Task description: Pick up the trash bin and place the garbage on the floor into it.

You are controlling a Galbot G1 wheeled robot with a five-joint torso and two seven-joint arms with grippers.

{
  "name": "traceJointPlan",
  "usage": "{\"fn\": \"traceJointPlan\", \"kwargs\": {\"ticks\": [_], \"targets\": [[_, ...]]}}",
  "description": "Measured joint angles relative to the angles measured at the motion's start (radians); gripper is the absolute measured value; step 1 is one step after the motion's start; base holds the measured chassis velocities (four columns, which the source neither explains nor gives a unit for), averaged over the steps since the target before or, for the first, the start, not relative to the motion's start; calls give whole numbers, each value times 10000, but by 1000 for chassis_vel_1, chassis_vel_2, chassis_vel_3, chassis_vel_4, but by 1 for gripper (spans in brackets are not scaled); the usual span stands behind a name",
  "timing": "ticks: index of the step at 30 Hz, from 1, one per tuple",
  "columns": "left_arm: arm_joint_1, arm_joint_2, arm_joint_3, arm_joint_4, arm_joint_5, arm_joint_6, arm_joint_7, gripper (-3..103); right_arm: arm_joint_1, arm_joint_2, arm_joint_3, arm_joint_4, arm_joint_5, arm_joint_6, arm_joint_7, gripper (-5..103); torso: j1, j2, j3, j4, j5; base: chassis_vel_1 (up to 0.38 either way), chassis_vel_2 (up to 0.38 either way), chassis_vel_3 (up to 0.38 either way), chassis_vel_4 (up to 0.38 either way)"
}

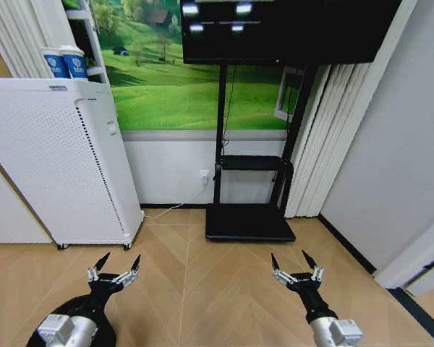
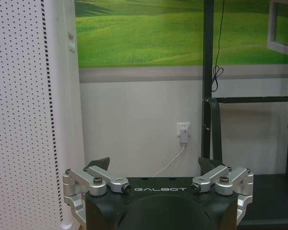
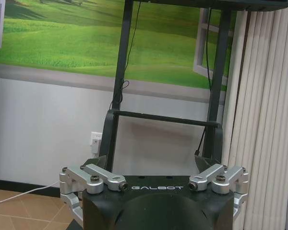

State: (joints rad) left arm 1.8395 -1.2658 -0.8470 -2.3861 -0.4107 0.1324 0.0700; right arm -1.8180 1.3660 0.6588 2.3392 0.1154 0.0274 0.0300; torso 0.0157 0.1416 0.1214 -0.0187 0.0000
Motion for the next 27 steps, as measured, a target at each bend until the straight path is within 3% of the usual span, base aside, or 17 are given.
{"fn": "traceJointPlan", "kwargs": {"ticks": [27], "targets": [[1, -1, 0, 1, -1, -3, 10, 100, 0, -1, 0, -1, 4, 6, 0, 100, 272, 1059, 786, 0, 0, 0, 0, 0, 0]]}}
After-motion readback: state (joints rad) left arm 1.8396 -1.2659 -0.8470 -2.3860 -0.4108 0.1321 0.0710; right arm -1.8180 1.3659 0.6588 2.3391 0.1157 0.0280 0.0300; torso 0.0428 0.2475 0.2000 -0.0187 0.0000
